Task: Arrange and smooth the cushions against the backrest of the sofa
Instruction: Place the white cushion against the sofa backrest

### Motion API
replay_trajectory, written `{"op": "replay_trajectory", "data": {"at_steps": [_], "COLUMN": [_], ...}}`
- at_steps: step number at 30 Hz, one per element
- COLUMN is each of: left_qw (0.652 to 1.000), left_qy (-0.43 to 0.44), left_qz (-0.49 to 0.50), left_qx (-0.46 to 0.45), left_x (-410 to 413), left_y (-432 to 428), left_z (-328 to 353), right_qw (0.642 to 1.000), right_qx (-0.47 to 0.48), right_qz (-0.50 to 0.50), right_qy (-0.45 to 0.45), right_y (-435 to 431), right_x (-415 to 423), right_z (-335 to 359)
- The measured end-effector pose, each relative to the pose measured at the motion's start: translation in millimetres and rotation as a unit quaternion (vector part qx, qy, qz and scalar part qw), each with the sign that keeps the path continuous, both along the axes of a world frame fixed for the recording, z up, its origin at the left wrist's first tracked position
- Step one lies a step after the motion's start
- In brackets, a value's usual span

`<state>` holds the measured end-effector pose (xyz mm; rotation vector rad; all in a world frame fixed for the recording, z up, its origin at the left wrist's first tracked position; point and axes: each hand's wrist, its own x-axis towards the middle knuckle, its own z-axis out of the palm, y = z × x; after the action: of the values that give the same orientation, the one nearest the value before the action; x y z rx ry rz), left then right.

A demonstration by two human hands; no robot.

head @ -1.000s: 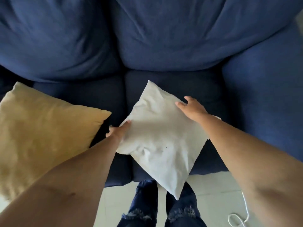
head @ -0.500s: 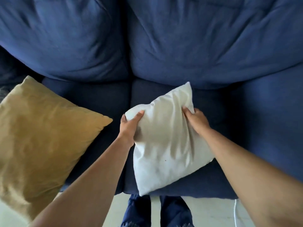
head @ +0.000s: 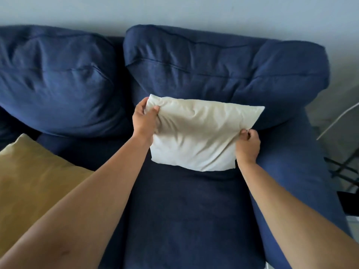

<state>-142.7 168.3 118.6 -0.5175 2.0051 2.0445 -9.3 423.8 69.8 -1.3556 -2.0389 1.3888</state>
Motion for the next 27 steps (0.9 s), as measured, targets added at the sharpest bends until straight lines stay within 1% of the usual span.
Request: {"op": "replay_trajectory", "data": {"at_steps": [5, 7, 10, 13, 19, 21, 23, 25, 27], "left_qw": [0.999, 0.999, 0.998, 0.996, 0.997, 0.997, 0.996, 0.995, 0.995], "left_qy": [-0.028, -0.034, -0.028, -0.038, -0.043, -0.062, -0.080, -0.089, -0.087], "left_qz": [0.028, 0.020, -0.022, -0.050, -0.042, -0.034, -0.023, -0.006, 0.008], "left_qx": [-0.019, -0.026, -0.060, -0.068, -0.039, -0.024, -0.026, -0.034, -0.037], "left_x": [-8.0, -6.1, -0.5, 6.4, 12.2, 15.5, 21.5, 29.4, 38.7], "left_y": [7.7, 6.2, 5.8, 5.8, -3.3, -14.6, -31.5, -51.3, -78.4], "left_z": [0.5, -2.1, -3.9, -0.4, 2.7, 6.7, 10.5, 10.4, 8.4], "right_qw": [0.998, 0.996, 0.993, 0.993, 0.994, 0.995, 0.993, 0.986, 0.978], "right_qx": [-0.029, -0.037, -0.030, -0.033, -0.029, -0.003, 0.051, 0.092, 0.099], "right_qz": [0.049, 0.071, 0.113, 0.112, 0.094, 0.081, 0.083, 0.123, 0.175], "right_qy": [-0.022, -0.024, -0.023, -0.031, -0.046, -0.058, -0.069, -0.060, -0.054], "right_y": [26.5, 31.9, 30.7, 23.7, 5.7, -7.1, -30.0, -61.3, -99.6], "right_x": [-10.1, -14.7, -20.7, -24.8, -20.3, -17.8, -16.2, -15.7, -18.3], "right_z": [1.9, 3.7, 6.2, 7.5, 13.4, 18.2, 22.9, 25.9, 27.4]}}
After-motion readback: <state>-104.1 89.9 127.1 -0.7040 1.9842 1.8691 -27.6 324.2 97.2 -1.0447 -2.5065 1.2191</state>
